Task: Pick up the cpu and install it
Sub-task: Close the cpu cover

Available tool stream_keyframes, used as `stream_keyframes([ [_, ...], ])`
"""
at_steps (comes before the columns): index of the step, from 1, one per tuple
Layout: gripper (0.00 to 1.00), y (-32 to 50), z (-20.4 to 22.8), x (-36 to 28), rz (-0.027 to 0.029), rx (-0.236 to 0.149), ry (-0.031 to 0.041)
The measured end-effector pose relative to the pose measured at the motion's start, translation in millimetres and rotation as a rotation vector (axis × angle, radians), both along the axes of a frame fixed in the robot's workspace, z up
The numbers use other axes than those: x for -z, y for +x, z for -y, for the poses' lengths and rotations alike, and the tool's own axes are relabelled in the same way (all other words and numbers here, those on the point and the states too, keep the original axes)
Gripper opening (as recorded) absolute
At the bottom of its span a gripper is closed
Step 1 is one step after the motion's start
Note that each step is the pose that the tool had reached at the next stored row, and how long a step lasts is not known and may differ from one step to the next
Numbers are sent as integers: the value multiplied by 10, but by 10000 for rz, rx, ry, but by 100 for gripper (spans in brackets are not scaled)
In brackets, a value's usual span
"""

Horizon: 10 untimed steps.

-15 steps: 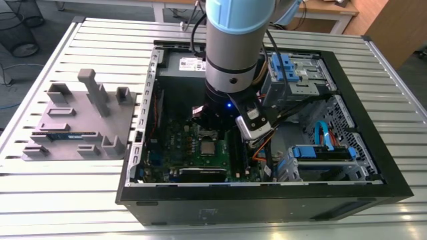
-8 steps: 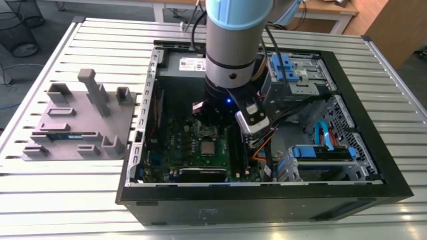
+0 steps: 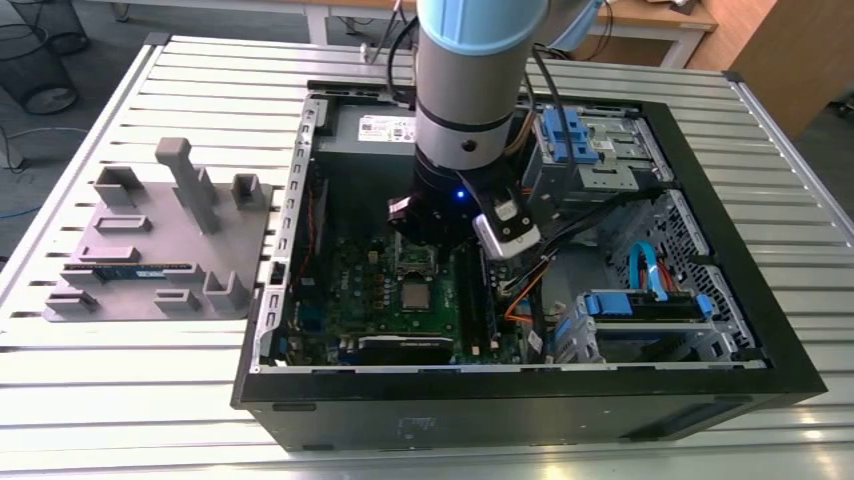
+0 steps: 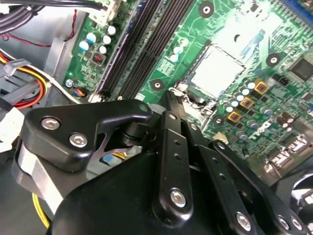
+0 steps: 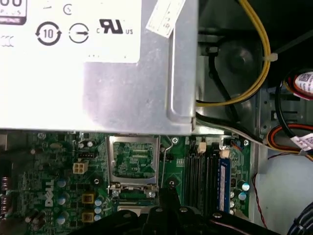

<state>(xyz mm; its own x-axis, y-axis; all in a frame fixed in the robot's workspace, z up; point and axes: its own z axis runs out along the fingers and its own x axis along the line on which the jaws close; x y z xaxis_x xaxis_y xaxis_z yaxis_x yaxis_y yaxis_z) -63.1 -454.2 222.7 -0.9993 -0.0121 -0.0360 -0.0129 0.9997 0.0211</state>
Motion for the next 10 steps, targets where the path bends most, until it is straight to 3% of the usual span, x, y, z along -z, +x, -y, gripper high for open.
stream_keyframes([
  [5,11,18,-17,15,0,-162,62],
  [10,11,19,-17,31,-3,-771,100],
])
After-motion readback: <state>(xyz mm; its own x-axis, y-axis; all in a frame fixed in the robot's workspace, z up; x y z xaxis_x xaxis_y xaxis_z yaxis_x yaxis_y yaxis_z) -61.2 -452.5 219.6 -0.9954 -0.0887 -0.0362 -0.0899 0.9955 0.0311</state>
